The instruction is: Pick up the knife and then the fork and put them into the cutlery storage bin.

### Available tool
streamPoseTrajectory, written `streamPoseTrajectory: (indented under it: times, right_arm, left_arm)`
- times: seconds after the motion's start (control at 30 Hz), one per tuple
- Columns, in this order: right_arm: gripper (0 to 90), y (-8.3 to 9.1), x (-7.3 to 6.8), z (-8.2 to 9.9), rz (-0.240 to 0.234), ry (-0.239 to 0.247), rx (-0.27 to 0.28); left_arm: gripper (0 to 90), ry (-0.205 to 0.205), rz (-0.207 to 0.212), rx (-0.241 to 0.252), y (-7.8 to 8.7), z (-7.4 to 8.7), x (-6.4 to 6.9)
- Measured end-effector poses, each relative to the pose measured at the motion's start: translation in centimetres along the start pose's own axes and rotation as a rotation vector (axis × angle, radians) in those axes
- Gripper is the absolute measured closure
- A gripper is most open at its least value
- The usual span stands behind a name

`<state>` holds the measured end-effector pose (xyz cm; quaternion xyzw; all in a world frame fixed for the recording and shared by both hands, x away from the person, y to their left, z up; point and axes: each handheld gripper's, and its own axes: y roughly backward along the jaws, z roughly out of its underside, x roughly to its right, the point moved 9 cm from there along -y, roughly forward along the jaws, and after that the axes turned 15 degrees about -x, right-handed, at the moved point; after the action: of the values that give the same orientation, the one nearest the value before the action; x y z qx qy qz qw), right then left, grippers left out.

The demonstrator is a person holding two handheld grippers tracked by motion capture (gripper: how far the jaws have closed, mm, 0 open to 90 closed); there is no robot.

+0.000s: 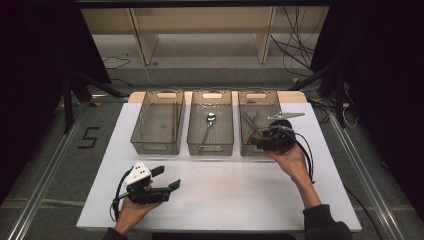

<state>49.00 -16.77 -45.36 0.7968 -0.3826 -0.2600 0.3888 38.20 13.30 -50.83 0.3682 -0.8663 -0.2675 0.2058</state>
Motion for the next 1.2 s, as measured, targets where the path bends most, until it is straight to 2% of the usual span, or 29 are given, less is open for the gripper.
streamPoseTrajectory:
  times: [0.1,0.23,0.5,0.8,1.2]
  right_arm:
    - [39.6,0.3,-1.1,0.7,-0.015,0.029,0.022]
    - [37.1,0.6,-2.3,1.3,-0.041,0.044,0.057]
    - [31.6,1.2,-4.3,2.1,-0.084,0.088,0.156]
    - [28.8,1.6,-6.6,3.7,-0.176,0.105,0.241]
    - [27.2,1.4,-7.3,5.5,-0.191,0.117,0.287]
  left_arm:
    - [19.0,-0.002,0.001,-0.001,-0.1,0.0,0.1]
    - [18.9,-0.006,0.005,-0.006,-0.1,0.1,0.1]
    - [18.7,0.0,0.007,-0.002,-0.1,0.0,0.1]
    - [18.7,0.002,0.012,-0.003,-0.1,0.1,0.1]
    - [18.7,-0.01,0.022,-0.01,-0.1,0.3,0.3]
